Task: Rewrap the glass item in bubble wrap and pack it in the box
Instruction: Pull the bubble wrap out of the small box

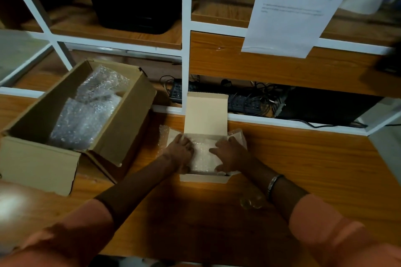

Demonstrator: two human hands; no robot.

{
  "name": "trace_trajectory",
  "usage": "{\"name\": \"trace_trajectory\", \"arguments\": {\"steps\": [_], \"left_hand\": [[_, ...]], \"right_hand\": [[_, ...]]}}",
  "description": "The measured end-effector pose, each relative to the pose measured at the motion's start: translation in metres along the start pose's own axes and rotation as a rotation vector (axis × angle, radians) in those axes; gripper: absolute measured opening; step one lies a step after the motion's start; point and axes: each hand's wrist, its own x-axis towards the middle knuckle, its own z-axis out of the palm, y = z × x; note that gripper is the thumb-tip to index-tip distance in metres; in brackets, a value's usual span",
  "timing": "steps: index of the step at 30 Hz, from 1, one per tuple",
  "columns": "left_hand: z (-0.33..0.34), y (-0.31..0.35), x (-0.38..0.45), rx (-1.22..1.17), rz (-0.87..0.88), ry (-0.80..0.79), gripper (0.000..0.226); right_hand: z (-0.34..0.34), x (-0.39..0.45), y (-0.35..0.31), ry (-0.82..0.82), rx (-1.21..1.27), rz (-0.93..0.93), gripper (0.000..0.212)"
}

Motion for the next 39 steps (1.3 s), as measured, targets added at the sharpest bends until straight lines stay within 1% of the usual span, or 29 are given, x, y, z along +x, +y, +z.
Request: {"name": "trace_trajectory", "arguments": {"steps": [2, 4, 7, 10, 13, 14, 17, 19, 22, 25, 26, 29, 32, 35, 37, 39], "left_hand": [[0.001, 0.000, 0.003, 0.026, 0.002, 0.019, 0.078], [0.003, 0.002, 0.006, 0.062, 0.004, 0.017, 0.070], [0.007, 0.007, 0.007, 0.079, 0.002, 0.004, 0.063], [0.006, 0.005, 0.006, 0.037, 0.007, 0.047, 0.056], [0.005, -0.004, 0.005, -0.019, 0.000, 0.090, 0.053], [0.007, -0.006, 0.005, -0.016, -0.007, 0.077, 0.053], [0.009, -0.005, 0.003, 0.023, -0.028, -0.028, 0.060], [0.004, 0.002, 0.002, 0.021, -0.029, -0.057, 0.062], [-0.007, 0.009, 0.003, 0.021, -0.040, -0.055, 0.061], [-0.011, 0.010, 0.006, 0.034, -0.062, -0.026, 0.054], [-0.012, 0.010, 0.005, 0.040, -0.070, -0.022, 0.052], [-0.010, 0.016, 0.006, 0.068, -0.089, -0.030, 0.049], [-0.013, 0.023, 0.006, 0.090, -0.108, -0.042, 0.046], [-0.017, 0.020, 0.001, 0.004, -0.114, 0.022, 0.048], [-0.017, 0.014, -0.007, -0.093, -0.167, 0.127, 0.057], [-0.011, 0.008, -0.018, -0.203, -0.277, 0.289, 0.065]], "right_hand": [[0.008, 0.007, -0.008, -0.003, -0.045, -0.017, 0.080], [0.015, 0.012, -0.013, -0.009, -0.074, -0.031, 0.078], [0.018, 0.017, -0.015, -0.026, -0.069, -0.008, 0.076], [0.010, 0.018, -0.016, -0.030, -0.094, -0.008, 0.067], [0.003, 0.017, -0.016, 0.003, -0.136, -0.026, 0.062], [0.003, 0.017, -0.014, -0.003, -0.142, -0.023, 0.063], [0.012, 0.019, -0.011, -0.029, -0.127, -0.023, 0.071], [0.017, 0.020, -0.010, -0.041, -0.115, -0.027, 0.071], [0.014, 0.019, -0.011, -0.045, -0.137, -0.018, 0.067], [0.003, 0.017, -0.009, -0.044, -0.141, -0.018, 0.069], [0.001, 0.016, -0.008, -0.041, -0.150, -0.015, 0.068], [0.001, 0.010, -0.008, -0.032, -0.196, -0.034, 0.055], [0.001, 0.007, -0.010, 0.012, -0.211, -0.055, 0.046], [-0.003, 0.000, -0.001, 0.155, -0.082, -0.042, 0.043], [-0.005, -0.010, 0.006, 0.290, 0.049, 0.018, 0.043], [-0.002, -0.022, 0.017, 0.444, 0.165, 0.145, 0.044]]}}
